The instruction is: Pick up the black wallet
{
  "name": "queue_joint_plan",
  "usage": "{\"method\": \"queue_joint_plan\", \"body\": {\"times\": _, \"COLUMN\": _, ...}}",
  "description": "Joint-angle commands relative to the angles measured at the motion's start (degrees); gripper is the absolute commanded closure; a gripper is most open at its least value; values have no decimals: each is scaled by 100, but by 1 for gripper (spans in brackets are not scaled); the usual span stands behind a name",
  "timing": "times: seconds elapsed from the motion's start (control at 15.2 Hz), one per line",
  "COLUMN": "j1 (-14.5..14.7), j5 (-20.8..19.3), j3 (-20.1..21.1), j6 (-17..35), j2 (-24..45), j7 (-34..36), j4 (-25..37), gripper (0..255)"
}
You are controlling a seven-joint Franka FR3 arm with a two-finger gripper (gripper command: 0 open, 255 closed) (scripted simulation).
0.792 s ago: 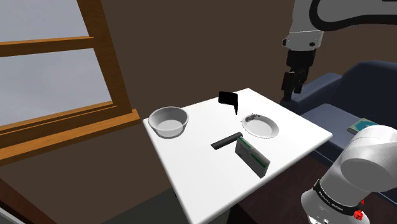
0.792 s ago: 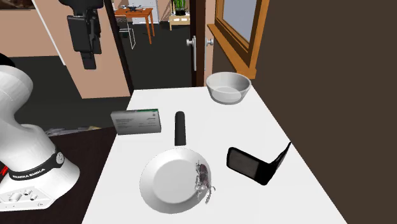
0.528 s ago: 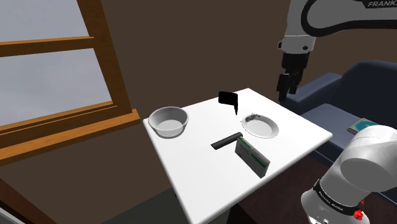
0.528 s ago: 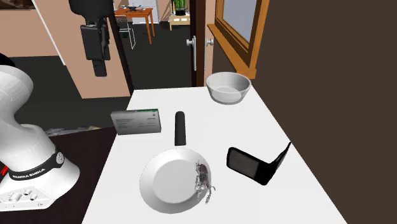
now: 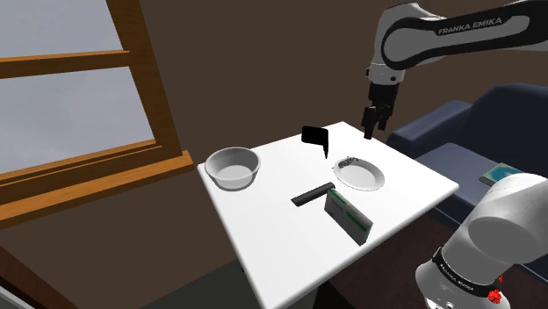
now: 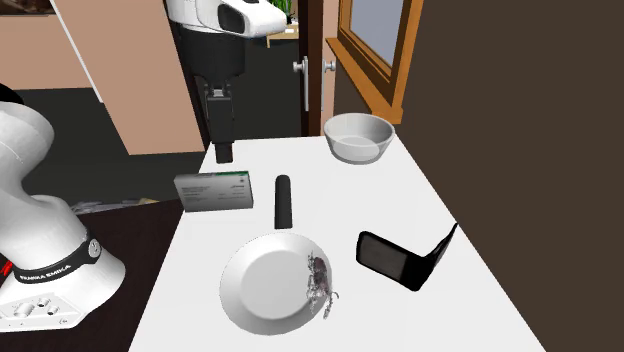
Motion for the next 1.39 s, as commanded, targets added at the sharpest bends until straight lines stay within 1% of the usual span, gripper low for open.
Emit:
{"method": "queue_joint_plan", "body": {"times": 0.0, "j1": -8, "j5": -12, "j3": -77, "j6": 326, "j2": 415, "j7": -91, "j4": 160, "gripper": 0}}
{"method": "queue_joint_plan", "body": {"times": 0.33, "j1": -56, "j5": 4, "j3": -307, "j6": 1030, "j2": 1408, "j7": -405, "j4": 591, "gripper": 0}}
{"method": "queue_joint_plan", "body": {"times": 0.66, "j1": -103, "j5": 145, "j3": -496, "j6": 1576, "j2": 2441, "j7": -747, "j4": 1209, "gripper": 0}}
{"method": "queue_joint_plan", "body": {"times": 0.99, "j1": -192, "j5": 396, "j3": -614, "j6": 1944, "j2": 3495, "j7": -1108, "j4": 2012, "gripper": 0}}
{"method": "queue_joint_plan", "body": {"times": 1.32, "j1": -349, "j5": 695, "j3": -644, "j6": 2120, "j2": 4568, "j7": -1444, "j4": 3014, "gripper": 0}}
